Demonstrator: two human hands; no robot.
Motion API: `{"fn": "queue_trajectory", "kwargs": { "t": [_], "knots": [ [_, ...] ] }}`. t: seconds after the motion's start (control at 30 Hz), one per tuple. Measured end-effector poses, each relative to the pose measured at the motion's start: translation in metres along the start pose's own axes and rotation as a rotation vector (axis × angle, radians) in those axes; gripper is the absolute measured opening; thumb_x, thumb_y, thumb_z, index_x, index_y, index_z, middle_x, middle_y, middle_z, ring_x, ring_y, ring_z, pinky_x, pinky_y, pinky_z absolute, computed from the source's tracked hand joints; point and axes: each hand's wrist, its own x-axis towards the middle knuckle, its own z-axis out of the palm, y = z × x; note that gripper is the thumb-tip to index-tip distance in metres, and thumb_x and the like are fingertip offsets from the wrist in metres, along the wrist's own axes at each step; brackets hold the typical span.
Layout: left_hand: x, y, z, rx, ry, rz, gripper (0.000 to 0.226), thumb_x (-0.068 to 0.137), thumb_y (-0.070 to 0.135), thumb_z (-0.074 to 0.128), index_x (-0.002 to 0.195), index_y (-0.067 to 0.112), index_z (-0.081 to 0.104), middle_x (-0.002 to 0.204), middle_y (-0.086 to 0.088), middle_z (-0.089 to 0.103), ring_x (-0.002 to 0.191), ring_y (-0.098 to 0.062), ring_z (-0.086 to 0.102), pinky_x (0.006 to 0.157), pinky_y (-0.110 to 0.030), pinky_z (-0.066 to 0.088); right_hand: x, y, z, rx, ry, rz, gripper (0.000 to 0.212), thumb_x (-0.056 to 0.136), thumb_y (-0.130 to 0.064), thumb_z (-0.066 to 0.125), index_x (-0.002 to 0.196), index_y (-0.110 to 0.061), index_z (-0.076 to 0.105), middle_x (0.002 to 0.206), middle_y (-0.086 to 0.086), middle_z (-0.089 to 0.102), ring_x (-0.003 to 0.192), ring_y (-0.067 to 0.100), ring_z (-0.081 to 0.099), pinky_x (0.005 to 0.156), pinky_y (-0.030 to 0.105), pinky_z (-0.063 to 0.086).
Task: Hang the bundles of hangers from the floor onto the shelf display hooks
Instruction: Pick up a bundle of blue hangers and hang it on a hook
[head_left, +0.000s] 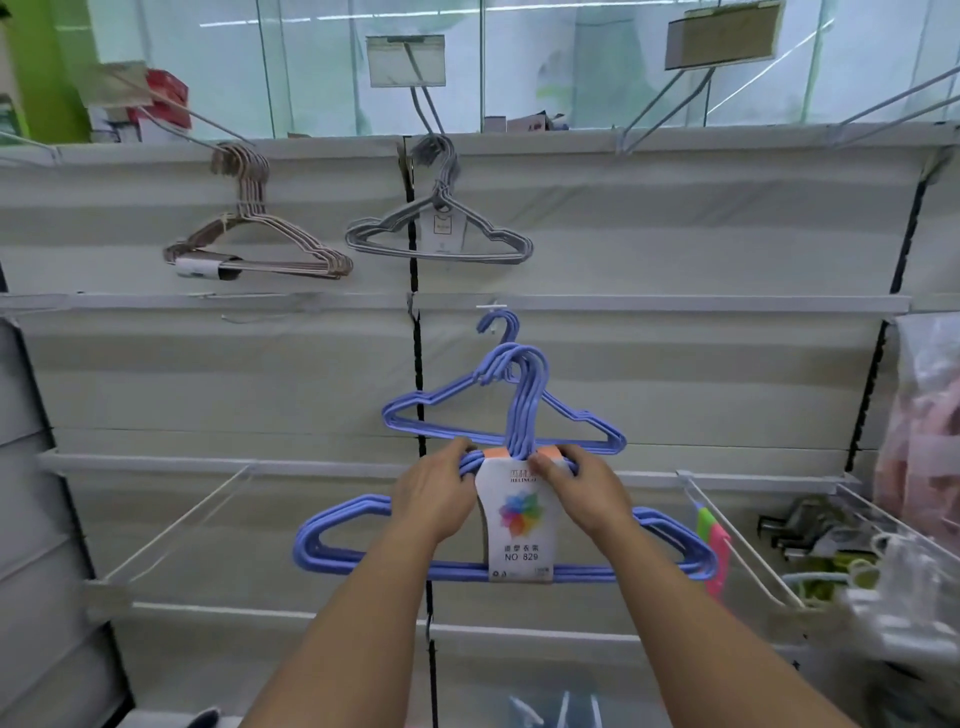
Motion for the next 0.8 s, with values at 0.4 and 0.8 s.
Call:
{"fn": "queue_trajectory", "kwargs": {
  "t": [0.4, 0.8],
  "knots": [
    [0.067, -0.014, 0.020, 0.036, 0.141, 0.063, 0.031, 0.094, 0.024, 0.045, 0.124, 0.029, 0.047, 0.120, 0.001, 0.056, 0.103, -0.025, 0.054, 0.072, -0.035, 0.040, 0.065, -0.018, 0.004, -0.008, 0.042, -0.059, 0.041, 0.081, -0.062, 0.058, 0.112, -0.037, 0.057, 0.118, -0.008, 0.064, 0.115, 0.020, 0.055, 0.101, 0.048, 0.038],
    [0.096, -0.028, 0.025, 0.056, 0.097, 0.153, 0.041, 0.093, 0.014, 0.044, 0.132, 0.027, 0.043, 0.126, 0.000, 0.052, 0.107, -0.024, 0.052, 0.071, -0.032, 0.037, 0.073, -0.017, 0.025, 0.040, 0.155, -0.045, 0.042, 0.078, -0.060, 0.061, 0.113, -0.036, 0.058, 0.115, -0.010, 0.064, 0.112, 0.019, 0.056, 0.098, 0.048, 0.042]
  ]
}}
